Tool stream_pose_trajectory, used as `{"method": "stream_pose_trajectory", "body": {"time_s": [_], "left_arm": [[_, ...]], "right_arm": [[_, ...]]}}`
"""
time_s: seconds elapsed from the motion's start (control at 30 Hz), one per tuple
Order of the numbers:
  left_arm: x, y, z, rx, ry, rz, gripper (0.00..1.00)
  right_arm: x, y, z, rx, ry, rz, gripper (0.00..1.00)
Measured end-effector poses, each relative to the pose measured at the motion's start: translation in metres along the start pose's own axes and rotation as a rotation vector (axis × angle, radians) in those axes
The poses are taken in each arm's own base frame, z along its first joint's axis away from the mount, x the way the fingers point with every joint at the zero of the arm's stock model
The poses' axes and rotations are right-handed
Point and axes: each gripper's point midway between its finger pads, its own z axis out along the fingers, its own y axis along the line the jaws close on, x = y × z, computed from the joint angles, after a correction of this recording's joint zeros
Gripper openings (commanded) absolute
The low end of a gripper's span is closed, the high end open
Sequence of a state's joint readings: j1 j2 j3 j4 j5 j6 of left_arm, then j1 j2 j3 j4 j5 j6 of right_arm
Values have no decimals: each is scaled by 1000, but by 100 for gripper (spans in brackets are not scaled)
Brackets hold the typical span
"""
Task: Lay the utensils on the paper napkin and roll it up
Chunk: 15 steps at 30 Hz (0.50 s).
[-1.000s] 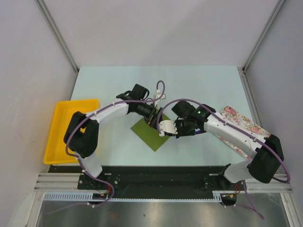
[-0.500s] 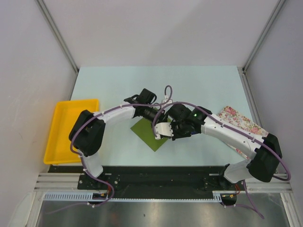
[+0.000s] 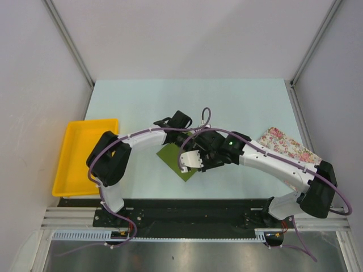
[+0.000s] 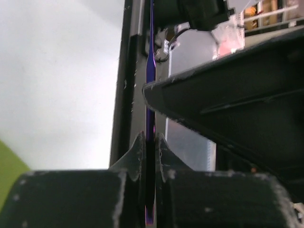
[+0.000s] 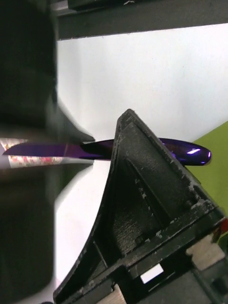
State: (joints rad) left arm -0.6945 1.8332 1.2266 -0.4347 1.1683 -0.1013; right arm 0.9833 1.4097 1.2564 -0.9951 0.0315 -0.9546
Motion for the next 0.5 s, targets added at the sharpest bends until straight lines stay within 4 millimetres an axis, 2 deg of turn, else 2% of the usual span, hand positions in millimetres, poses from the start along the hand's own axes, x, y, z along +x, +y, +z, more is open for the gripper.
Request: {"method": "stream_pose_trajectory", "body": {"time_s": [0.07, 0.13, 0.17, 0.27, 0.33, 0.43, 0.5], "left_arm": [[0, 1, 0, 6, -7, -1, 0], [3, 3, 0, -4, -20, -9, 0], [7, 5, -2, -14, -29, -21, 0], [10, 4, -8, -51, -68, -40, 0], [3, 2, -16, -86, -130, -29, 0], [-17, -6, -34, -146, -244, 16, 0], [-34, -11, -47, -197, -334, 64, 0]], "right_arm": [[-1, -2, -1, 16, 2, 4, 74], [-3, -12, -5, 61, -15, 20, 83], [-3, -17, -9, 84, -28, 36, 91], [-2, -35, -31, 158, -87, 117, 99], [-5, -55, -55, 230, -159, 205, 100], [-8, -90, -96, 337, -308, 387, 100], [2, -113, -118, 401, -402, 528, 100]]}}
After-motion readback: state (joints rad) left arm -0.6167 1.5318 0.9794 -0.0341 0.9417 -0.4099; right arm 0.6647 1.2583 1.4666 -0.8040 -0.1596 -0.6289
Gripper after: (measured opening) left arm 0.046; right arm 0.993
